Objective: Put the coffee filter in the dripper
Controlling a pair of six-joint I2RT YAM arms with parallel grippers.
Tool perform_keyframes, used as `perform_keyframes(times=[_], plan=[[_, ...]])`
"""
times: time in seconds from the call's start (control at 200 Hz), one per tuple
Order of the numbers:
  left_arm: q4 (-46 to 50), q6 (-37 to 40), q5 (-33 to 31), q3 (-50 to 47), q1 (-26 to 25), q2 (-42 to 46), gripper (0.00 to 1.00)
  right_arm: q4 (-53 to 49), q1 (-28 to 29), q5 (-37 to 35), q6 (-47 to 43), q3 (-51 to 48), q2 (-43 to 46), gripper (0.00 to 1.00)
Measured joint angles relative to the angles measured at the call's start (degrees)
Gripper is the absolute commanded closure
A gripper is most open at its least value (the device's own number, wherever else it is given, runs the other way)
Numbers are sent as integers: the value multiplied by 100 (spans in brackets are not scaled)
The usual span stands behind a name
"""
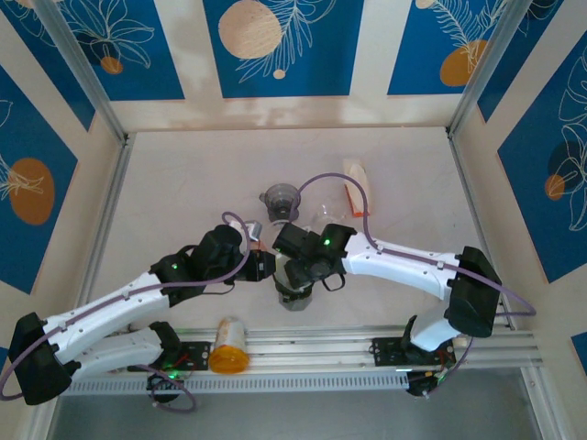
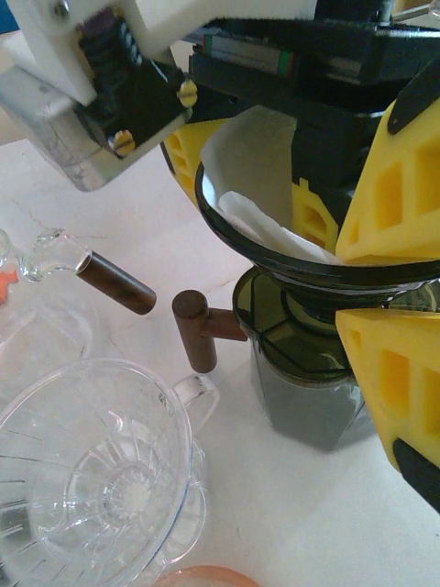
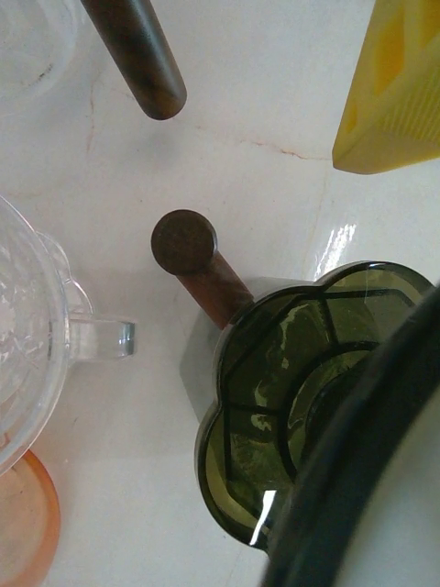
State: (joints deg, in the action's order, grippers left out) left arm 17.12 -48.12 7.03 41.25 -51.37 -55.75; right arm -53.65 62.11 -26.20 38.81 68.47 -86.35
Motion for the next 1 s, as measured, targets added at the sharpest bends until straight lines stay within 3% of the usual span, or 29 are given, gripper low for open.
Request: perform_keyframes(times=[0.52,0.715,1.0], plan=[[-48,-26,0,-39,0,0,79,-24,59,-138,26,7,177,31],[-46,-52,0,-39,0,0,77,-144,90,-356,136,13,1180,31],[-52,-107,0,-52,0,0,63,-354,94,-605,699,-549,2850,33]])
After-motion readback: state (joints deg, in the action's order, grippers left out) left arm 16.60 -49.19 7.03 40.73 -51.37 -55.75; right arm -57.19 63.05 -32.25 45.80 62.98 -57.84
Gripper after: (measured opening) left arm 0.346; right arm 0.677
